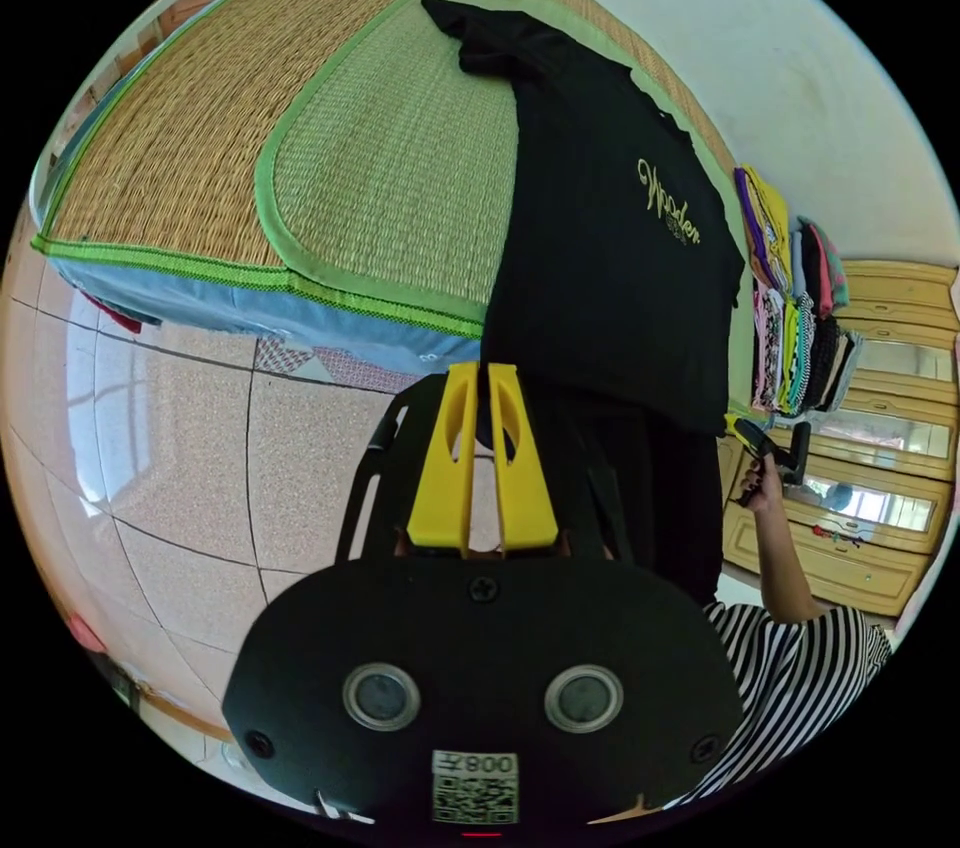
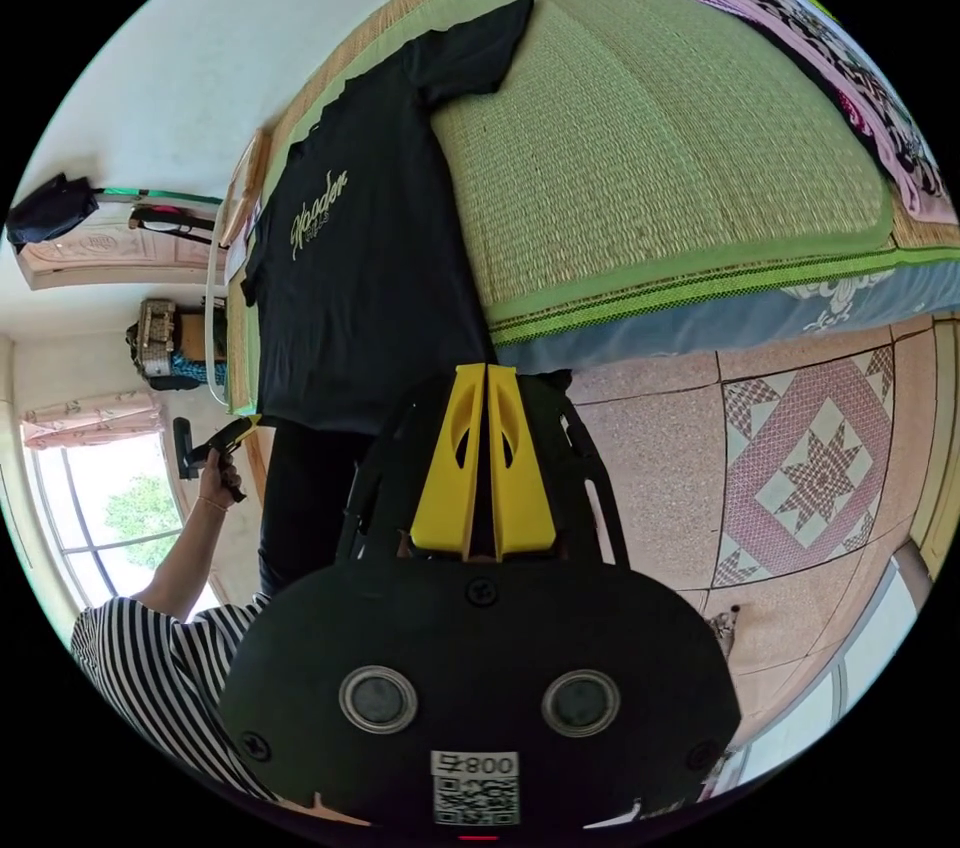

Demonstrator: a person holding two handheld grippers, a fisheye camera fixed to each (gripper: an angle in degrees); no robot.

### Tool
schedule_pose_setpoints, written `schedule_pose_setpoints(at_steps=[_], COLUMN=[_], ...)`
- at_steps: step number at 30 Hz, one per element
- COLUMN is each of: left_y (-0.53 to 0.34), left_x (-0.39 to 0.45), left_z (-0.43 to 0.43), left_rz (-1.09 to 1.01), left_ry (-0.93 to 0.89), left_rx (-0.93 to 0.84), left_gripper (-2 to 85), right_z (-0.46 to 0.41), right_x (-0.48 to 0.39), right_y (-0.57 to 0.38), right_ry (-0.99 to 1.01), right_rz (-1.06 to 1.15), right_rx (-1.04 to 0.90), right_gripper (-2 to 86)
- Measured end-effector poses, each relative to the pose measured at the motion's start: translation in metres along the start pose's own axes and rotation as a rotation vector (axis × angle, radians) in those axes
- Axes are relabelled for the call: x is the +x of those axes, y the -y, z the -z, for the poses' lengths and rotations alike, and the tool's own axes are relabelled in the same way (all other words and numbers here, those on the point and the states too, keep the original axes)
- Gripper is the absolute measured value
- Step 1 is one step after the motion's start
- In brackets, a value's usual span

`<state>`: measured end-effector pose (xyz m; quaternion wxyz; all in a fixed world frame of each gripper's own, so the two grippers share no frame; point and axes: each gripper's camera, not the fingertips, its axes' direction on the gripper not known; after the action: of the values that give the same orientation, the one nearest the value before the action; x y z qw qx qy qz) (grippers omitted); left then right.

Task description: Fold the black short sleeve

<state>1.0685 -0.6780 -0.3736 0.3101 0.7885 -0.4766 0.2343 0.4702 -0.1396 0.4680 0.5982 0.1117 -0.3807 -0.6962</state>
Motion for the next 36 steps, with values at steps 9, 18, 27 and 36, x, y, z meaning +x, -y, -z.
schedule_pose_setpoints(at_steps=[9, 18, 27, 36], left_y=[0.006, 0.088, 0.203, 0.27], left_x=[0.058, 0.207, 0.444, 0.604], left_z=[0.046, 0.053, -0.002, -0.03], left_rz=[0.043, -0.243, -0.636, -0.83], left_ry=[0.053, -0.148, -0.249, -0.232], left_rx=[0.12, 0.131, -0.052, -0.127], left_gripper=[0.7, 0.5, 1.1, 3.0], right_z=[0.012, 0.04, 0.004, -0.037], right_x=[0.024, -0.009, -0.044, -0.054], right_y=[-0.017, 0.032, 0.122, 0.13], right_ry=[0.002, -0.037, -0.131, -0.215], right_rz=[-0.064, 0.016, 0.029, -0.009], right_rx=[0.083, 0.279, 0.344, 0.389], right_gripper=[0.3, 4.0, 8.1, 7.3])
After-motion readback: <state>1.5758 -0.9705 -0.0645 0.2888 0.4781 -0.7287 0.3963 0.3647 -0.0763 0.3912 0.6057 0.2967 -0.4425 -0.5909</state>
